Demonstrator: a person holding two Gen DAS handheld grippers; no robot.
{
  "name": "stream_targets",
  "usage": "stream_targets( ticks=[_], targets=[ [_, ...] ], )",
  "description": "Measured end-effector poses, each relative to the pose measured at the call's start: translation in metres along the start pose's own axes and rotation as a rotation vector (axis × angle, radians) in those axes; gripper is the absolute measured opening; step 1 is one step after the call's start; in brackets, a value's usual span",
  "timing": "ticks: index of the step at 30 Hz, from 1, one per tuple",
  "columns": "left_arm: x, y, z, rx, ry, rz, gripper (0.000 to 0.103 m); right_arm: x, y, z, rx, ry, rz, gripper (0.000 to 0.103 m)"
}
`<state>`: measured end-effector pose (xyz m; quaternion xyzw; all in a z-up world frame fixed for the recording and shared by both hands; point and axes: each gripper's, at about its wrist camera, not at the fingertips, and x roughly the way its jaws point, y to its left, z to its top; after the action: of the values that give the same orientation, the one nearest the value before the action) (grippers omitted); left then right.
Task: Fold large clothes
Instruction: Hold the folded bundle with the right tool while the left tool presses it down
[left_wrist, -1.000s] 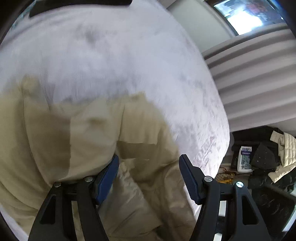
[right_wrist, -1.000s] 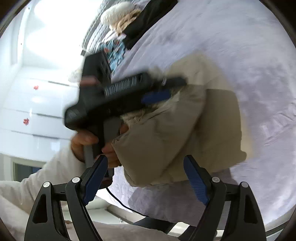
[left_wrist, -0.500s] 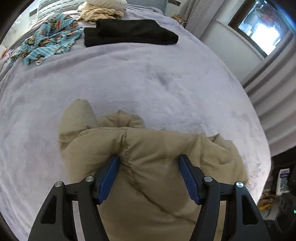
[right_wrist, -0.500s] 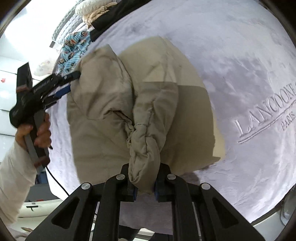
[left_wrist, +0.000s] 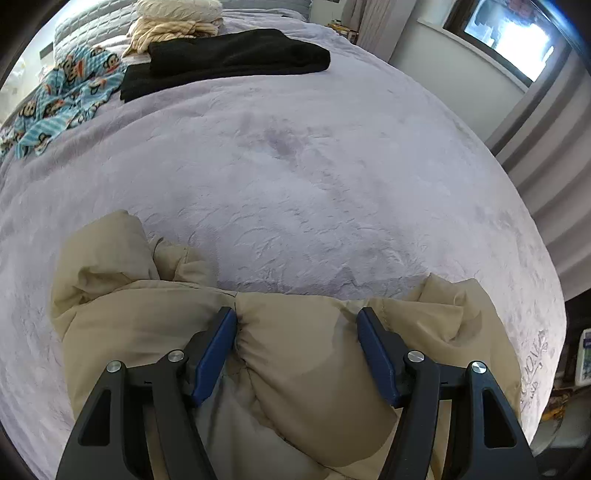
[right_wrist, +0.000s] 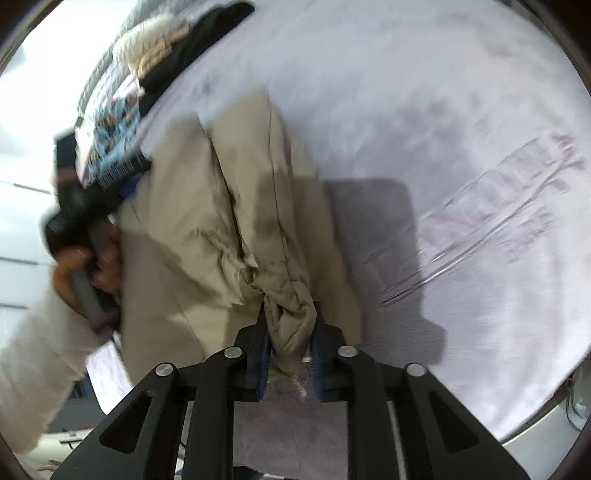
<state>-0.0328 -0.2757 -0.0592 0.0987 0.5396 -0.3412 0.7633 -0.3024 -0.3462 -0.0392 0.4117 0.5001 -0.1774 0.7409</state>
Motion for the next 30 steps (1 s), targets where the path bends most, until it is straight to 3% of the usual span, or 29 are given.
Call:
stream_targets(
  ticks=[1, 2, 3, 5, 7, 11, 12, 14, 15, 18, 21, 26, 29, 30],
  targets=[
    [0.001, 0.001, 0.000, -0.006, 0.001, -0.005, 0.068, -0.016, 0.002, 0.004, -0.010, -0.044, 0.000, 0.029],
    [0.001, 0.003, 0.000, -0.011, 0.004, -0.008, 0.068, -0.028, 0.004, 0.008, -0.017, -0.070, 0.008, 0.038],
    [0.002, 0.003, 0.000, -0.011, 0.006, -0.009, 0.068, -0.040, 0.008, 0.016, -0.024, -0.100, 0.028, 0.054],
    [0.004, 0.002, 0.001, -0.010, 0.009, -0.007, 0.068, -0.048, 0.019, 0.034, -0.037, -0.126, 0.091, 0.072],
    [0.005, 0.002, 0.002, -0.014, 0.012, -0.010, 0.068, -0.036, 0.037, 0.056, -0.073, -0.098, 0.176, 0.072],
    [0.001, 0.009, 0.003, -0.038, 0.021, -0.038, 0.068, 0.027, 0.056, 0.086, -0.063, 0.017, 0.253, 0.070],
    [0.001, 0.009, 0.004, -0.040, 0.022, -0.039, 0.068, 0.045, 0.062, 0.092, -0.051, 0.049, 0.260, 0.064],
    [0.001, 0.007, 0.003, -0.032, 0.023, -0.018, 0.068, 0.077, 0.066, 0.099, -0.056, 0.104, 0.191, 0.008],
    [0.001, 0.005, 0.003, -0.029, 0.024, -0.013, 0.068, 0.084, 0.064, 0.097, -0.090, 0.100, 0.122, 0.005],
    [0.007, -0.011, 0.000, 0.009, 0.029, 0.020, 0.068, 0.086, 0.052, 0.088, -0.122, 0.089, 0.038, 0.000],
    [0.016, -0.026, -0.005, 0.056, 0.040, 0.042, 0.069, 0.089, 0.030, 0.075, -0.094, 0.111, -0.016, 0.000],
    [0.013, -0.020, -0.005, 0.047, 0.039, 0.035, 0.072, 0.078, 0.012, 0.070, 0.025, 0.080, 0.081, 0.000],
    [0.008, -0.009, -0.002, 0.000, 0.027, -0.002, 0.072, 0.057, 0.013, 0.084, 0.079, 0.026, 0.211, 0.014],
    [0.006, -0.007, -0.002, -0.011, 0.024, -0.011, 0.072, 0.053, 0.013, 0.091, 0.095, 0.017, 0.275, 0.034]
  ],
)
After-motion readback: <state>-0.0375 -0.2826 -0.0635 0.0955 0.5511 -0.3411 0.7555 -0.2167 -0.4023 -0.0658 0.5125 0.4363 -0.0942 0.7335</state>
